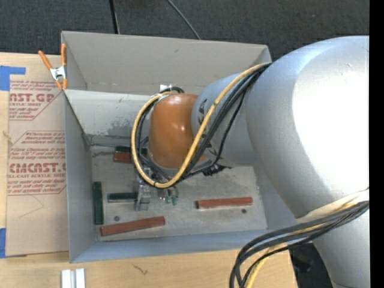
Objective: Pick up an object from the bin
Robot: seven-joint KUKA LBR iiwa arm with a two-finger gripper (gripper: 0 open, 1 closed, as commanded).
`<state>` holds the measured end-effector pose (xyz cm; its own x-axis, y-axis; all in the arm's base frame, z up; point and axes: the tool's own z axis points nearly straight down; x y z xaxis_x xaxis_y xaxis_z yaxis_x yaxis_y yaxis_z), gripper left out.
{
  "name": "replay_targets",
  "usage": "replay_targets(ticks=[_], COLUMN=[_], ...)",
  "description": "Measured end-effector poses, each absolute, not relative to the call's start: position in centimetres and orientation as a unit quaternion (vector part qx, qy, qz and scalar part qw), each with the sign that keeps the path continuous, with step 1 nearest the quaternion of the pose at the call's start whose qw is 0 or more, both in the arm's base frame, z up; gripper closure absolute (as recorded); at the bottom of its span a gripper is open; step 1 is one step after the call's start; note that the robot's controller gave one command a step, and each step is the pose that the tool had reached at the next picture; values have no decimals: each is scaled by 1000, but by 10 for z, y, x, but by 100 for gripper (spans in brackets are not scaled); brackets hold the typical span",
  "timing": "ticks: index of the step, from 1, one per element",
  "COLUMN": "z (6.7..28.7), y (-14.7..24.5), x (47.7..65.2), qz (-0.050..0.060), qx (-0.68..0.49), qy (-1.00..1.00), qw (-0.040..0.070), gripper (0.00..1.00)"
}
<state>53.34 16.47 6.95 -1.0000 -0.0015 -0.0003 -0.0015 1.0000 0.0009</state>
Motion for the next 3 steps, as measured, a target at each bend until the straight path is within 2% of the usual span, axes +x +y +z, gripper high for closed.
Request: replay_targets(ticks=[1, 2, 3], z=[70, 123, 231], y=[165, 168, 137], x=[533, 534, 492], qz=[1, 0, 0], qx=[-1, -3, 7], qy=[1000, 1000, 1000], qw=[0, -3, 0], gripper=[100, 100, 100])
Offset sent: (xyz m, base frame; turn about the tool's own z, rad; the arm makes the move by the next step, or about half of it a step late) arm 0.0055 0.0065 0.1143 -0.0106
